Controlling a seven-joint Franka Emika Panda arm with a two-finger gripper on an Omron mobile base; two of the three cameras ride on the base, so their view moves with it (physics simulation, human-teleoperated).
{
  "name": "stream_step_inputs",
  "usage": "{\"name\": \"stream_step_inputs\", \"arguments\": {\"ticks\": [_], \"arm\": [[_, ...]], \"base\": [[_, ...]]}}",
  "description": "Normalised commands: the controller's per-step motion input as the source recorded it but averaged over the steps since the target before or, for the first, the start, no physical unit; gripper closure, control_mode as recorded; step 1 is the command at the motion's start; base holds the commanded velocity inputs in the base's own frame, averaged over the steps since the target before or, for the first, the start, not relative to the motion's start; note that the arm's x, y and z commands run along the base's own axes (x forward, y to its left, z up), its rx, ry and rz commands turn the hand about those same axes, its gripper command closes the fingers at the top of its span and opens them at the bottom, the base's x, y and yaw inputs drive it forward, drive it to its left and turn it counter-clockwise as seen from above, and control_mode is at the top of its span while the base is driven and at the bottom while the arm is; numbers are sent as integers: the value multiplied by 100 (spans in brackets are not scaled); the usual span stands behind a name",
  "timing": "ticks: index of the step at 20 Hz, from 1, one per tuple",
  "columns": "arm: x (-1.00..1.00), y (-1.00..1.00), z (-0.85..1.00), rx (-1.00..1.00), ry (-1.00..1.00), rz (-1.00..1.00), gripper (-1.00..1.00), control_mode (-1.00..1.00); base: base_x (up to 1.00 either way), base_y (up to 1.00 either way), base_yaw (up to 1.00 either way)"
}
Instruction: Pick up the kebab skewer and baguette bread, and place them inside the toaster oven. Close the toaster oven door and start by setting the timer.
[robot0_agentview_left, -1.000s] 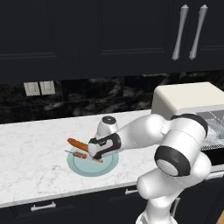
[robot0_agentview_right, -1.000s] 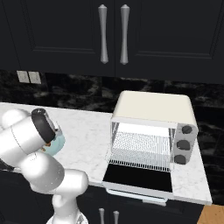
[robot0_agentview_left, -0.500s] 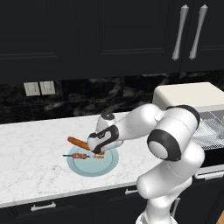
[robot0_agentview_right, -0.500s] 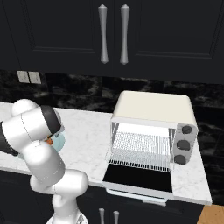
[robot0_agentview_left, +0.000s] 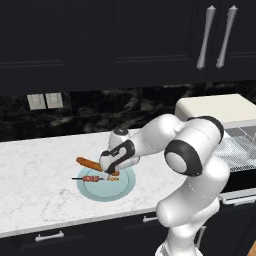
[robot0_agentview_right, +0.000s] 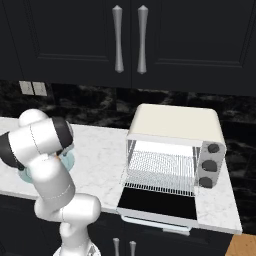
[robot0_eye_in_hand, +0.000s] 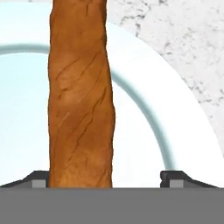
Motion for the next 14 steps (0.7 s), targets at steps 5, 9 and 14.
{"name": "stream_step_inputs", "arguments": {"ticks": [5,9,14], "arm": [[-52,2,-47,-1,-1,2,100,-100],[-52,0,-11,0,-1,0,100,-100],[-38,-24,44,0,0,1,100,-100]], "base": [[0,0,0],[0,0,0],[0,0,0]]}}
